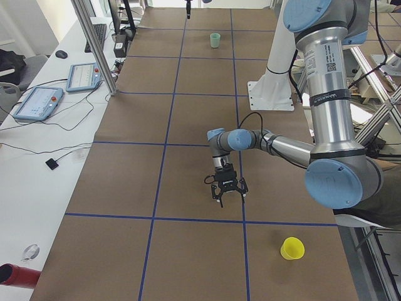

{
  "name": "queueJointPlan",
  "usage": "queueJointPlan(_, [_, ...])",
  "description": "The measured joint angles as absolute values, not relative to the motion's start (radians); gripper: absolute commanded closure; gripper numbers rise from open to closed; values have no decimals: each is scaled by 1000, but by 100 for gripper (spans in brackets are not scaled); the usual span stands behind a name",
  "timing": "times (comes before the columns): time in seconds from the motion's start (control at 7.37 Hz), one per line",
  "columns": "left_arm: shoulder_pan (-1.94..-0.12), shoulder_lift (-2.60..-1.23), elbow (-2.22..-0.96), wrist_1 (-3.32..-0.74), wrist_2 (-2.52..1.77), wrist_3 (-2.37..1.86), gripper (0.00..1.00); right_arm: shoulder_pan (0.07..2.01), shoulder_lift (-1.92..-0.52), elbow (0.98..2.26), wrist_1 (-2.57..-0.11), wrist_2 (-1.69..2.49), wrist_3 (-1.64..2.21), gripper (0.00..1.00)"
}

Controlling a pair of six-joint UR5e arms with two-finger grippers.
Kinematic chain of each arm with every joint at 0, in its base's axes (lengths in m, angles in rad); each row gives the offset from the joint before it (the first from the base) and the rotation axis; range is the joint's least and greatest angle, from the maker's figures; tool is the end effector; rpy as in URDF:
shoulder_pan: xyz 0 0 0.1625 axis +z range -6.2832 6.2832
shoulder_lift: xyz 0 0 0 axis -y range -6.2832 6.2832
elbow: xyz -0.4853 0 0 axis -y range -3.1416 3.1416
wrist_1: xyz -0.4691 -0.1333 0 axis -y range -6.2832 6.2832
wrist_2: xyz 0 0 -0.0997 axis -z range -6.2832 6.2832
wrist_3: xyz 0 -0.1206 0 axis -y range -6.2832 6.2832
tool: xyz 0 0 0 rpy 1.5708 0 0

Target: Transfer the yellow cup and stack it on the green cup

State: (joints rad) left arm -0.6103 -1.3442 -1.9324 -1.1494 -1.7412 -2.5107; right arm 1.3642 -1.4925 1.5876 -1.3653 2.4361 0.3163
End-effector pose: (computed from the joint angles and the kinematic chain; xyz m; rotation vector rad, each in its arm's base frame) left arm 0.2778 -0.3320 0.7144 -0.1333 -0.3438 -1.5590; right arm -0.0873 -0.6186 0.6469 0.0500 -0.9015 -0.0279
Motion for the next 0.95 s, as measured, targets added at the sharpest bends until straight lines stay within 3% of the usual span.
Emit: queueJointPlan(0.95, [-432,-1330,-1670,-1019,-1948,-2796,1,1350,-1498,1597,-1366,2453,319,1])
